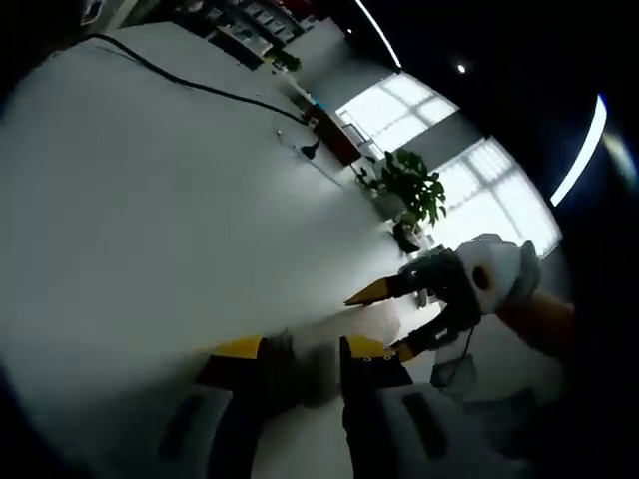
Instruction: Arrange the utensils inside the cutlery case until each visible utensil rests in its matching compartment.
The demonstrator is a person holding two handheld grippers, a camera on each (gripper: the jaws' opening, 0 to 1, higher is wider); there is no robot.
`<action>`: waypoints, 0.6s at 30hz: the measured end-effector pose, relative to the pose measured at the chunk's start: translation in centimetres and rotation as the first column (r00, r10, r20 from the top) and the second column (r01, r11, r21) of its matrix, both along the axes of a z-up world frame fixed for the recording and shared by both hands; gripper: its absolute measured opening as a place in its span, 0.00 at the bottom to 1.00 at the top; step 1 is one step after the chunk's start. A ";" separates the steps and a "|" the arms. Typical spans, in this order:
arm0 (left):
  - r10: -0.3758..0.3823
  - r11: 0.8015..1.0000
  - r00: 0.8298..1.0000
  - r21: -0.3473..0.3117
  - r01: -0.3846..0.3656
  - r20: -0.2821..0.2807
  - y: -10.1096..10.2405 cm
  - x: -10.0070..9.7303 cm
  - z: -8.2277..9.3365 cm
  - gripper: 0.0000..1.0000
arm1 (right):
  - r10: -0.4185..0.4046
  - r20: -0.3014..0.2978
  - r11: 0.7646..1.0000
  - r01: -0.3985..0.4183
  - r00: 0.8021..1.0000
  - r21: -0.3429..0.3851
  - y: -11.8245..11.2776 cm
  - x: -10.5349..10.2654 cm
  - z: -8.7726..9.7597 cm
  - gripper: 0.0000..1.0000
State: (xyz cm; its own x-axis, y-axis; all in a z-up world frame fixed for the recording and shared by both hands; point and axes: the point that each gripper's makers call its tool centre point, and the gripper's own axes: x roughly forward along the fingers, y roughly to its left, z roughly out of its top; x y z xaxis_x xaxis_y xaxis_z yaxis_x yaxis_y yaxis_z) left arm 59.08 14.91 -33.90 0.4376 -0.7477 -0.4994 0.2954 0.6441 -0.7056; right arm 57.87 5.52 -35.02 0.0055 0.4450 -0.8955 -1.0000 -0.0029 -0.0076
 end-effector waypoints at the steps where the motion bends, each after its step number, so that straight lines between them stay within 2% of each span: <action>1: -0.028 0.999 1.000 0.017 0.028 0.010 -0.1 -0.4 -0.2 0.28 | -0.002 0.001 1.000 0.002 1.000 -0.001 0.0 0.0 0.0 0.39; 2: 0.012 1.000 0.999 0.001 -0.012 0.035 -0.1 0.2 0.1 0.28 | -0.004 0.001 1.000 0.004 1.000 -0.006 0.0 0.0 0.0 0.39; 4: 0.003 1.000 1.000 0.007 -0.003 0.019 0.1 -0.1 0.1 0.28 | -0.008 -0.004 1.000 0.008 1.000 -0.007 0.0 0.0 -0.1 0.39; 12: 0.004 0.999 1.000 0.035 -0.005 0.026 0.4 0.0 0.0 0.26 | -0.007 -0.020 1.000 0.007 1.000 -0.004 0.0 0.0 -0.3 0.38; 15: -0.005 0.998 0.999 0.059 0.002 0.049 0.4 0.0 0.1 0.25 | -0.003 -0.018 1.000 0.003 1.000 -0.008 0.0 0.0 -0.4 0.38; 18: 0.002 0.999 0.999 0.054 -0.004 0.048 0.5 0.0 0.0 0.24 | -0.003 -0.024 1.000 0.003 1.000 -0.010 0.0 0.0 -0.4 0.38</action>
